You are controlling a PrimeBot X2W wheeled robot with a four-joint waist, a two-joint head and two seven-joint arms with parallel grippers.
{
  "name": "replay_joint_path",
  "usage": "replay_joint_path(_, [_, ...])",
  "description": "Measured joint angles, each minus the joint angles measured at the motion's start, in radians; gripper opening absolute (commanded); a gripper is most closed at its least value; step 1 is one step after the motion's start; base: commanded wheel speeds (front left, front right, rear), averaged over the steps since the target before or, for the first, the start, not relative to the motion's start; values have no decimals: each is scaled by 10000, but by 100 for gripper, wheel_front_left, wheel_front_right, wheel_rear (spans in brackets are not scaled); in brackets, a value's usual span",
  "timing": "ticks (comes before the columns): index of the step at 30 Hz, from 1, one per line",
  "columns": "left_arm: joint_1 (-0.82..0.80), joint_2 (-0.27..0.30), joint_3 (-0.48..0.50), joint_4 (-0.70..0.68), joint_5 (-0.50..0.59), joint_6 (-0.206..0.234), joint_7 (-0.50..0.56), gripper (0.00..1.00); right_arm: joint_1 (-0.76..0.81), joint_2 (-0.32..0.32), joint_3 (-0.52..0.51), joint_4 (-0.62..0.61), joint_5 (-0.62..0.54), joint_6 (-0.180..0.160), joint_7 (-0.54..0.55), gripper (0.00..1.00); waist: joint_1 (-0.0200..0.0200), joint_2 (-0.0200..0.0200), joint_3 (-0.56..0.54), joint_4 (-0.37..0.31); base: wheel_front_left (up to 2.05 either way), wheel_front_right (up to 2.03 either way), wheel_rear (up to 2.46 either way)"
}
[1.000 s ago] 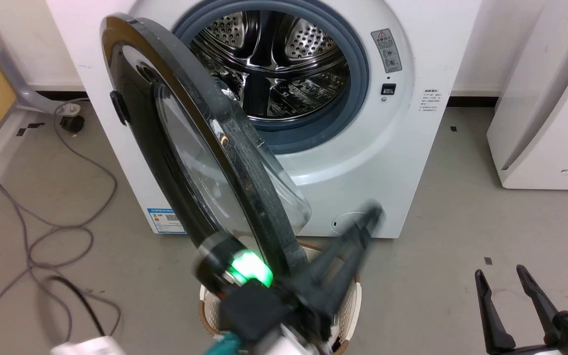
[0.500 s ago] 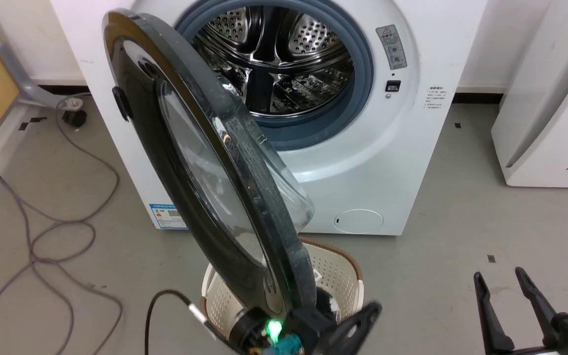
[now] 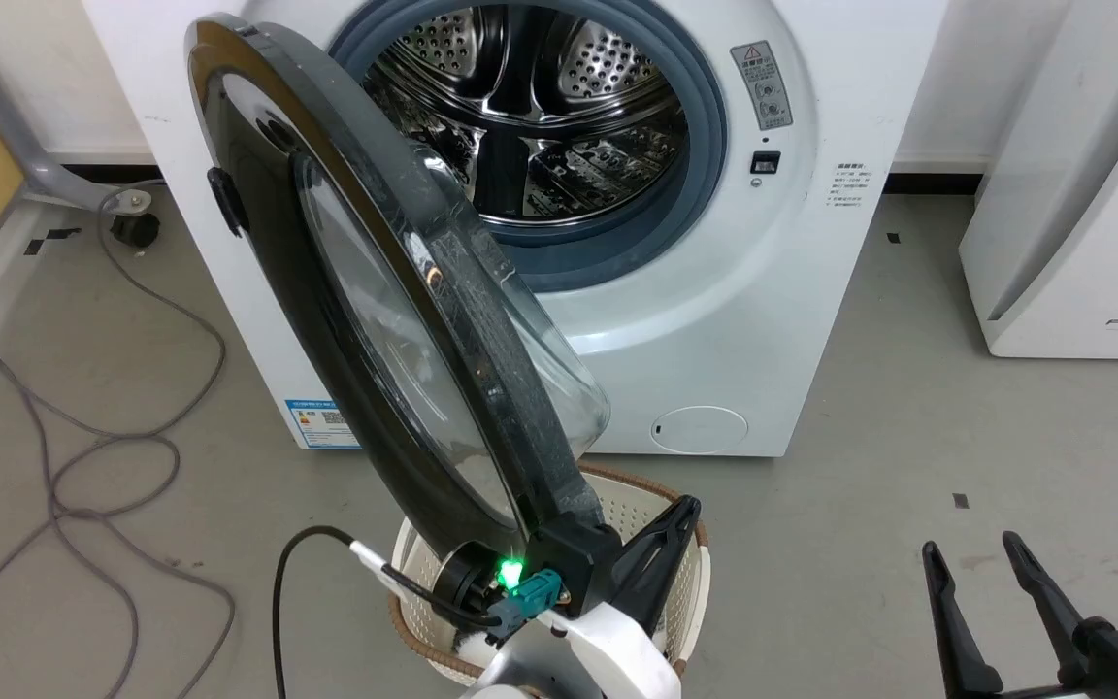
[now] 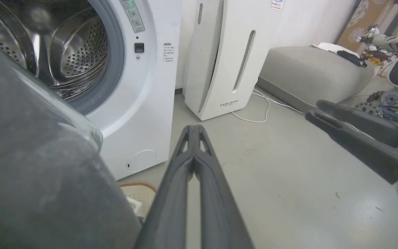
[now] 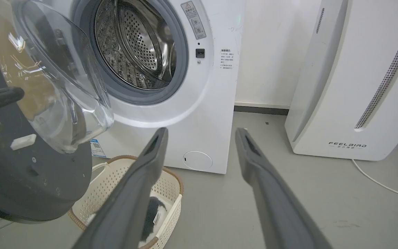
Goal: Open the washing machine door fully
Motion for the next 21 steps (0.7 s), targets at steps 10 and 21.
replay_joint_path(10, [200,19,-42,31,-134,612,-161,0,1,0,29,138,86,0,0,100,0,0,-113,64,0,0,0])
replay_joint_path(21, [1952,965,380,-1542,-121,1622,-117,0,37,0,15,150,96,0,2,100,0,0,-234,299,0,0,0])
